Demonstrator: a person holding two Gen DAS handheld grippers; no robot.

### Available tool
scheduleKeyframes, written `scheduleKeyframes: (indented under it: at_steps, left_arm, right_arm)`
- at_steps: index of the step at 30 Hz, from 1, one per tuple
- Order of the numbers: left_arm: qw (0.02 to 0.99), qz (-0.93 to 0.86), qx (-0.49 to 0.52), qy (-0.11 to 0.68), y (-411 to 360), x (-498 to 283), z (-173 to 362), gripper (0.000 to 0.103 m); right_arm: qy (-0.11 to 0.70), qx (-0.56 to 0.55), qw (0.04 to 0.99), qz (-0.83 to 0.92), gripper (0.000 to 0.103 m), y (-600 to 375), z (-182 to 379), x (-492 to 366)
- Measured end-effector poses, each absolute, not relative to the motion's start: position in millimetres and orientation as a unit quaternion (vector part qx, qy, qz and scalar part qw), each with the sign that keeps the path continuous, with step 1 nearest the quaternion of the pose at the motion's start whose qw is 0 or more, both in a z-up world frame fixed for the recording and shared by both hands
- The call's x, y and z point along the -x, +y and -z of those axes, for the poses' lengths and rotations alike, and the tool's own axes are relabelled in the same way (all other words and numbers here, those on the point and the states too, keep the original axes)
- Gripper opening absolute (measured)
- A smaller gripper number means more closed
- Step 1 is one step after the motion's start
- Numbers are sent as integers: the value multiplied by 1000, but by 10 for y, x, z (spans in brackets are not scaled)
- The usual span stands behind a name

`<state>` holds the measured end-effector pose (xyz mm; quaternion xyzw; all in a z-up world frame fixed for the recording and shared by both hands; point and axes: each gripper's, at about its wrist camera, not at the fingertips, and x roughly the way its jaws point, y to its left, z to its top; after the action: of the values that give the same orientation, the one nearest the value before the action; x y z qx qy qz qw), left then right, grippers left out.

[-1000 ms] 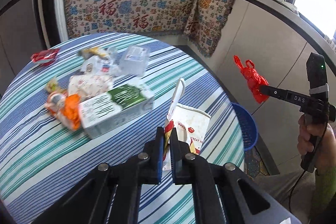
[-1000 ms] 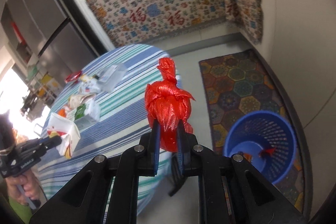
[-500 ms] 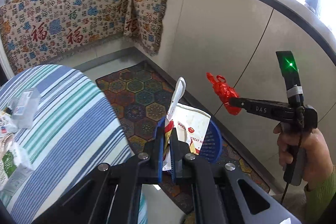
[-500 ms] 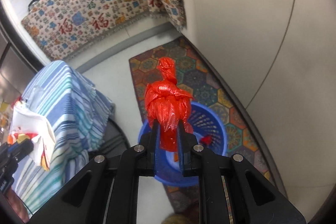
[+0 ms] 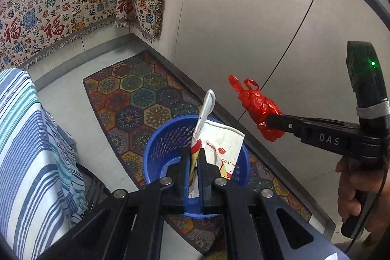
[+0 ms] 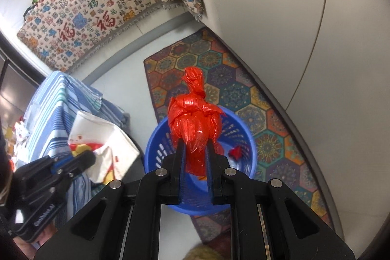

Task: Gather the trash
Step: 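Carry the paper cup and red bag to the blue wastebasket and release both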

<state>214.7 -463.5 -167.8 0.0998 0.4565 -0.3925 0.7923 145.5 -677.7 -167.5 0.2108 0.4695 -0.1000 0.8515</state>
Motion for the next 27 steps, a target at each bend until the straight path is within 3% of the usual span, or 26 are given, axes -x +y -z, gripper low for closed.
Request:
scheduleKeyframes:
  at_steps: [12, 15, 16, 17, 19, 24, 27]
  left_arm:
    - [784, 395, -118, 464, -4903, -2204, 1934, 6]
    - [774, 402, -124, 473, -4974, -2217, 2033, 13]
    - [773, 402, -127, 475, -4991, -2226, 2063, 23]
    - [774, 400, -129, 474, -5002, -2226, 2085, 32]
    - [778, 396, -126, 471, -4999, -2219, 2099, 39]
    - [789, 390, -103, 464, -4810, -2162, 1920, 41]
    - [800, 394, -90, 444, -4554, -2040, 1649, 48]
  right_arm:
    - [471, -205, 852, 100, 18, -6775, 1700, -1529]
    - [467, -204, 854, 105, 31, -6785, 1699, -1534]
    - [464, -206, 855, 107, 47, -6795, 1696, -1534]
    - [461, -207, 856, 110, 54, -6799, 1694, -1528]
    - [456, -209, 857, 113, 54, -6823, 1672, -1508]
    - [434, -202, 868, 131, 61, -6847, 1563, -1447]
    - [417, -185, 878, 146, 76, -6773, 1440, -1432]
